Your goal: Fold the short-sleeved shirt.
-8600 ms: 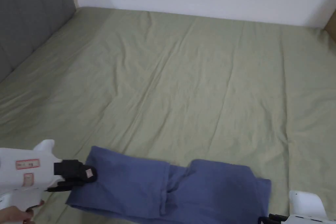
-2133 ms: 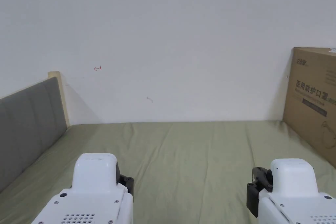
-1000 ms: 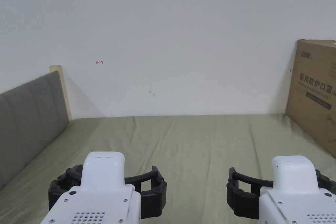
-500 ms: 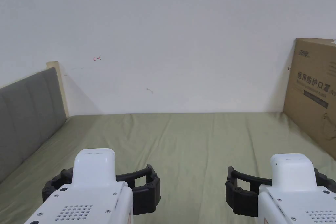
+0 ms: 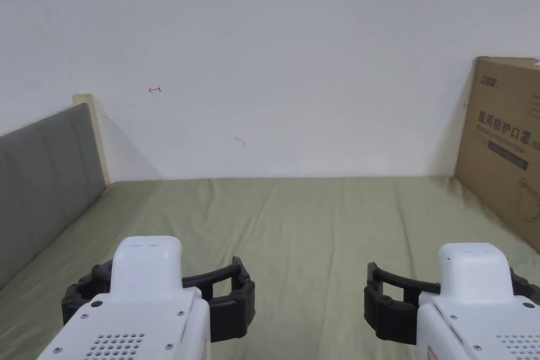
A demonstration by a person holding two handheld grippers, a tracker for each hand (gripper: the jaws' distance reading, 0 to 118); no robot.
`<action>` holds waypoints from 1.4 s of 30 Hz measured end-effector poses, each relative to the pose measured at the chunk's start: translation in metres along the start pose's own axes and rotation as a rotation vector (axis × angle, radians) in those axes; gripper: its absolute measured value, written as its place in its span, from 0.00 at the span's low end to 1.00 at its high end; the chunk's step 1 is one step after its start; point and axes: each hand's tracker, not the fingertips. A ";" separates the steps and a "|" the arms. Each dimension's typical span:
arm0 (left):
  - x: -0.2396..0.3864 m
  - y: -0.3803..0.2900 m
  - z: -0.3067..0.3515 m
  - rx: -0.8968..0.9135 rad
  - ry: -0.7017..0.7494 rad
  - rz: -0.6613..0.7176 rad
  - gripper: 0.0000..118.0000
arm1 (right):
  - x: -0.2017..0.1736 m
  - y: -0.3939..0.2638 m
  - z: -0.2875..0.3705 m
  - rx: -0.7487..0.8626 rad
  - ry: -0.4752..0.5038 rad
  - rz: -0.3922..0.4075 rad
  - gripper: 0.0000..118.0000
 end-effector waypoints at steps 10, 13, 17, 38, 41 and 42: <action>-0.001 -0.001 -0.001 0.006 0.007 -0.009 1.00 | -0.002 -0.002 0.000 -0.004 -0.003 0.006 0.98; 0.000 -0.002 0.000 0.007 0.011 -0.016 1.00 | -0.002 -0.002 0.001 -0.005 -0.001 0.002 0.98; 0.001 -0.002 -0.001 0.007 0.009 -0.023 1.00 | -0.002 -0.002 0.001 -0.004 -0.004 -0.001 0.98; -0.006 -0.002 -0.002 -0.002 0.008 0.000 1.00 | -0.002 -0.001 0.004 -0.006 -0.006 -0.002 0.98; -0.004 -0.002 -0.001 0.003 0.009 -0.011 1.00 | -0.003 0.000 0.004 -0.005 -0.005 -0.001 0.98; -0.004 -0.002 -0.001 0.003 0.008 -0.012 1.00 | -0.003 0.000 0.004 -0.005 -0.004 0.000 0.98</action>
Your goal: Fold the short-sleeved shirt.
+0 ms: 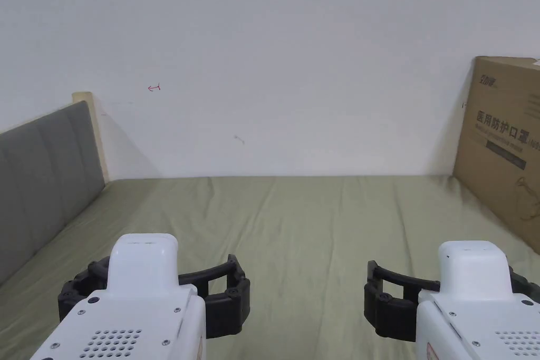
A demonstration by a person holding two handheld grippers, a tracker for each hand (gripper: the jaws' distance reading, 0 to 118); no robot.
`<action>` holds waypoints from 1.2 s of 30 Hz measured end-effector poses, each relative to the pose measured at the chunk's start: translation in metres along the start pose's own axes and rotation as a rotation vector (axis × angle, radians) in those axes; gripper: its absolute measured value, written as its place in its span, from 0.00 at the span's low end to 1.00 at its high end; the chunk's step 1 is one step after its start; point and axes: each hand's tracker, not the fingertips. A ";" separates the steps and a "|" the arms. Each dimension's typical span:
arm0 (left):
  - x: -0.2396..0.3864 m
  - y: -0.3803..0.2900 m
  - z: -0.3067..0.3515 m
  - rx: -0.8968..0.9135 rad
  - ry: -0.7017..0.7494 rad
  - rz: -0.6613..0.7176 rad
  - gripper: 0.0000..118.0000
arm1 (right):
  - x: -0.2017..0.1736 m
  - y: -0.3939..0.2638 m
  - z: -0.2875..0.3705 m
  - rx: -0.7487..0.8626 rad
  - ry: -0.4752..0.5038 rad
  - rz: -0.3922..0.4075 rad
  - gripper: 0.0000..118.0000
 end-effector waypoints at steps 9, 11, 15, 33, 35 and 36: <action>0.000 -0.001 0.000 -0.006 -0.006 0.003 1.00 | 0.000 0.000 0.000 -0.005 0.001 -0.004 0.98; 0.000 0.000 0.001 -0.010 -0.019 0.003 1.00 | 0.000 -0.001 -0.001 -0.006 -0.002 -0.005 0.98; 0.002 0.001 0.002 -0.019 -0.032 -0.002 1.00 | 0.000 -0.001 -0.001 -0.008 0.000 -0.003 0.98; 0.002 0.005 -0.003 -0.078 -0.044 0.065 1.00 | 0.001 -0.002 -0.002 -0.016 -0.005 -0.003 0.98; 0.001 0.005 -0.002 -0.078 -0.043 0.066 1.00 | 0.001 -0.002 -0.002 -0.018 -0.003 -0.004 0.98; 0.001 0.006 -0.002 -0.078 -0.044 0.066 1.00 | 0.001 -0.002 -0.003 -0.018 -0.002 -0.004 0.98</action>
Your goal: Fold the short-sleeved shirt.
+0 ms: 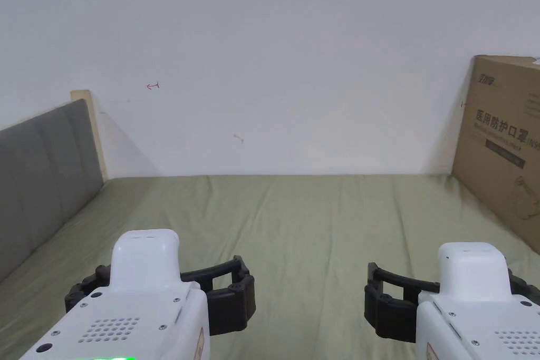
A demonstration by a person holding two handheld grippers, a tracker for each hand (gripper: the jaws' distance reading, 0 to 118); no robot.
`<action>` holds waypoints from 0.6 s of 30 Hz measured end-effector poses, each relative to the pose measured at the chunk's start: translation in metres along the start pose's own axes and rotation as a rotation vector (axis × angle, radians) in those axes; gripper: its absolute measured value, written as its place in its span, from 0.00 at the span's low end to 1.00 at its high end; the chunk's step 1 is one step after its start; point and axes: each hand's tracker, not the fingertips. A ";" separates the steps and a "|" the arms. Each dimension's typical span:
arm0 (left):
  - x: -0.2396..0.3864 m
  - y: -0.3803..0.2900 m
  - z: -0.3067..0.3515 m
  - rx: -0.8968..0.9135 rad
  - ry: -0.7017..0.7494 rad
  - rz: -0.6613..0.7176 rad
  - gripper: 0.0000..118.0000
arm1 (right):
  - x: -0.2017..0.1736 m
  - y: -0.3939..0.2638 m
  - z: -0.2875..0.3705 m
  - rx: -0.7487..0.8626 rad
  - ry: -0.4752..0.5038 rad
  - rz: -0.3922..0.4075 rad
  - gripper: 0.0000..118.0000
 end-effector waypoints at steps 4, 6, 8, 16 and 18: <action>0.002 0.001 0.000 -0.015 0.029 -0.011 1.00 | -0.001 0.000 -0.001 -0.001 -0.002 0.001 0.98; 0.003 0.000 0.000 -0.015 0.041 -0.022 1.00 | -0.001 -0.001 -0.001 -0.003 -0.001 0.001 0.98; 0.002 -0.001 0.000 -0.016 0.030 -0.021 1.00 | 0.000 -0.001 -0.001 -0.005 0.004 0.000 0.98; 0.004 0.000 0.000 -0.029 -0.019 -0.030 1.00 | -0.001 -0.001 -0.002 -0.005 0.004 0.003 0.98; 0.004 0.000 0.001 -0.038 -0.061 -0.016 1.00 | -0.002 -0.001 -0.003 -0.008 0.004 0.007 0.98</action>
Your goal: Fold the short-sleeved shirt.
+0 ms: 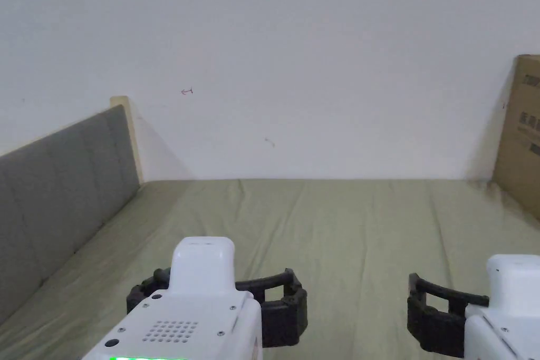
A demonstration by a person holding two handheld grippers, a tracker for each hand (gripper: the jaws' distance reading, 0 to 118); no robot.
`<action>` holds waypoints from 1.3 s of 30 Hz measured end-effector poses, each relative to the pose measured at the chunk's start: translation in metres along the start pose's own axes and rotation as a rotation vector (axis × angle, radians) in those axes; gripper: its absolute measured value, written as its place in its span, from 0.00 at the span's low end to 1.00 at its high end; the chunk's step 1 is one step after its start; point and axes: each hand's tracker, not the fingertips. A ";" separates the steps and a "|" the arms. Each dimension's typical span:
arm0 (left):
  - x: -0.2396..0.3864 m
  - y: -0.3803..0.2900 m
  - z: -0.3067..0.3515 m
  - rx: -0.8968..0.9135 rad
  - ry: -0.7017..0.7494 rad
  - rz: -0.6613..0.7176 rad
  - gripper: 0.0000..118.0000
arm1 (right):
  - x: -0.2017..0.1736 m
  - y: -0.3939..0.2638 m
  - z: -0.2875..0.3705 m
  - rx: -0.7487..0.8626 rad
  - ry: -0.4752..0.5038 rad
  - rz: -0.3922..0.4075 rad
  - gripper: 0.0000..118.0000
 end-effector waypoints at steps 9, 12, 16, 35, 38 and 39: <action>-0.003 0.002 -0.004 0.005 0.010 0.004 1.00 | 0.000 0.001 -0.001 0.003 0.003 0.007 0.98; -0.002 0.003 -0.003 0.011 0.014 -0.004 1.00 | 0.000 0.001 -0.002 0.000 0.005 0.000 0.98; -0.002 0.004 -0.006 0.010 0.032 -0.016 1.00 | 0.000 0.001 -0.002 0.000 0.004 0.005 0.98; -0.006 -0.001 -0.002 0.082 0.036 -0.010 1.00 | 0.002 0.000 -0.003 -0.003 0.001 -0.004 0.98; -0.006 -0.002 -0.003 0.081 0.045 -0.015 1.00 | 0.002 0.000 -0.003 -0.003 -0.002 -0.002 0.98; -0.006 -0.003 -0.003 0.079 0.045 -0.016 1.00 | 0.003 0.000 -0.003 -0.002 -0.002 -0.003 0.98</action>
